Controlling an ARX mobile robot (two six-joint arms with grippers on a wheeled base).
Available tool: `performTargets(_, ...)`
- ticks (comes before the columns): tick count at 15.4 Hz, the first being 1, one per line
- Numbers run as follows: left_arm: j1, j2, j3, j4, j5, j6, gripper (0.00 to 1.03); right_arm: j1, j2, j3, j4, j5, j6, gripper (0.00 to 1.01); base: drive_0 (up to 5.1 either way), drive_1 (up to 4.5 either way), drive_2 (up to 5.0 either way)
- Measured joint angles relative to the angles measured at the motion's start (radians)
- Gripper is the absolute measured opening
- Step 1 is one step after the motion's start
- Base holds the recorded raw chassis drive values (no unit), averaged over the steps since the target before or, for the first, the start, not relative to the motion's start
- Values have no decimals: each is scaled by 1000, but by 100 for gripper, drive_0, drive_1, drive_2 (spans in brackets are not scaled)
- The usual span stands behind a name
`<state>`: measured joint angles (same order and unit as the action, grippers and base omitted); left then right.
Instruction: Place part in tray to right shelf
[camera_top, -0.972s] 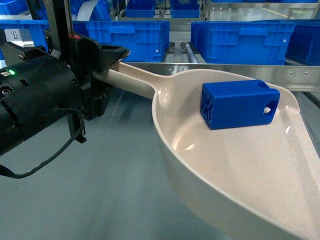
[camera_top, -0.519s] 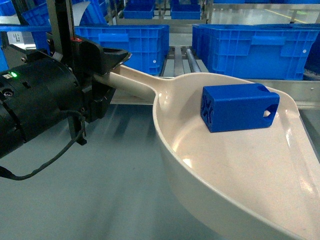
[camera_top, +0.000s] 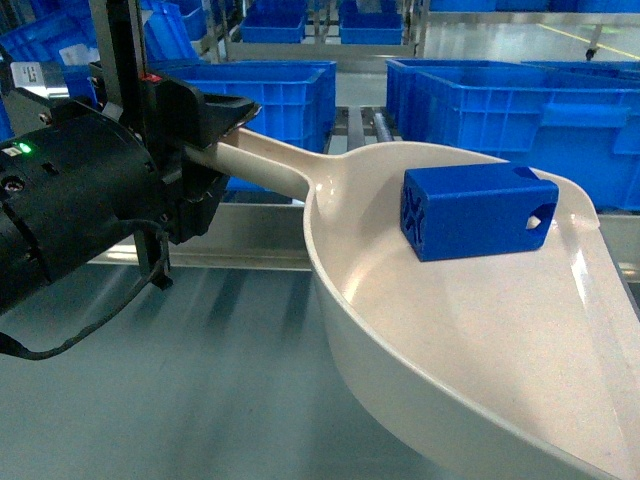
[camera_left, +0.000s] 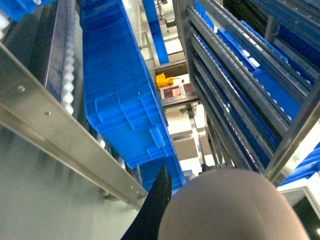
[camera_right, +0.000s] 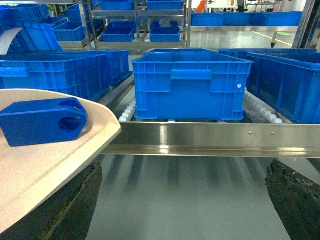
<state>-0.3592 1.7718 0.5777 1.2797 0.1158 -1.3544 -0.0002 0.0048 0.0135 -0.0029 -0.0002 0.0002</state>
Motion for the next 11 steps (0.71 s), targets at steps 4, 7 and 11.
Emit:
performTargets(4,1,0,0,-5,-4,1,13,0,0,0,-1,0,0,98,2,436,-431)
performTargets(7,1,0,0,-1,0,0,13,0,0,0,2,0,0,98,-3,430,-436)
performTargets(11,1,2,0,0,-2,0,13,0,0,0,-1,0,0,98,1,392,-390)
